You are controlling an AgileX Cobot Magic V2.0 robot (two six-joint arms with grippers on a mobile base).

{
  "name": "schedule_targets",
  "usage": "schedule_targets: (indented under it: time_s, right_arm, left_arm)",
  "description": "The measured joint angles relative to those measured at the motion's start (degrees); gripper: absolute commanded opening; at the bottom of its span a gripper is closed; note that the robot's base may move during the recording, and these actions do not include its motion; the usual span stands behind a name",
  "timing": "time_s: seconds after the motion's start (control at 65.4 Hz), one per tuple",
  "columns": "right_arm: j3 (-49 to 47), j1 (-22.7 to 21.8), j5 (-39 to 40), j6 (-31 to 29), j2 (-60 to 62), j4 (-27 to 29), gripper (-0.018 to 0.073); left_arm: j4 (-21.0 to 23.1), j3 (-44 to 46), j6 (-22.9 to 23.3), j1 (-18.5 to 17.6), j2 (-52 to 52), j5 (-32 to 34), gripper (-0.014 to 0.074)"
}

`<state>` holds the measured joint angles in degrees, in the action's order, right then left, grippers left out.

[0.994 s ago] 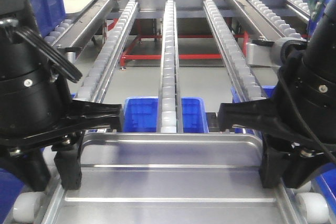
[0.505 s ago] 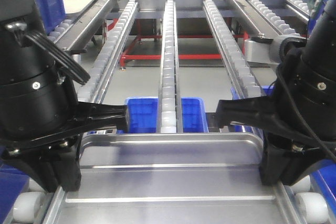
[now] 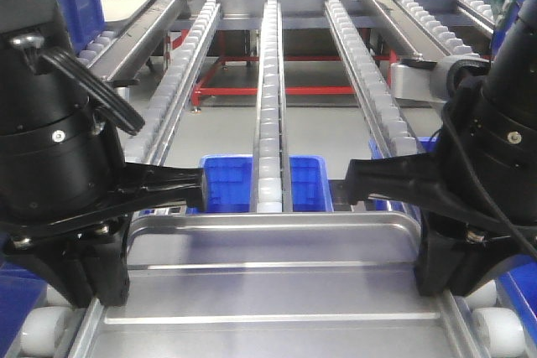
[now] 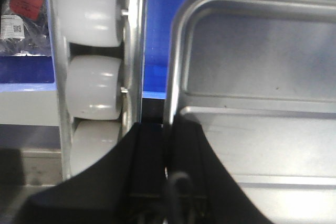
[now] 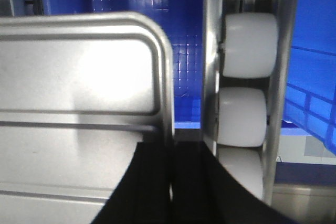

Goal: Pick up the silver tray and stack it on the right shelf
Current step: 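Close both grippers on the tray rims and lift the tray, then hold the tray with both grippers and pull it off the rollers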

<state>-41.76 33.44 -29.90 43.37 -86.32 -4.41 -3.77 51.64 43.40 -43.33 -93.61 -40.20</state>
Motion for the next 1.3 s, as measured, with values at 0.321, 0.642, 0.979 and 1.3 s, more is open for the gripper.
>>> schedule_targets:
  time_s: [0.321, 0.642, 0.979, 1.3]
  right_arm:
    - [-5.17, 0.12, -7.51, 0.00, 1.60, 0.09, 0.0049]
    - [-6.31, 1.91, -15.87, 4.23, 10.06, 1.69, 0.0049]
    - [1.43, 13.32, -18.27, 17.90, 16.50, -2.82, 0.0049]
    - [1.57, 21.91, -20.18, 25.23, 17.76, -5.99, 0.0049]
  left_arm:
    - [-1.32, 3.46, 0.00, -0.16, 2.80, -6.45, -0.0100]
    - [-0.90, 3.62, 1.74, -3.25, 11.97, -11.72, -0.0100]
    - [-4.19, -2.05, 14.46, -14.52, 17.70, -14.30, -0.0100]
    - [-4.88, -7.65, 21.07, -19.57, 22.70, -14.38, -0.0099]
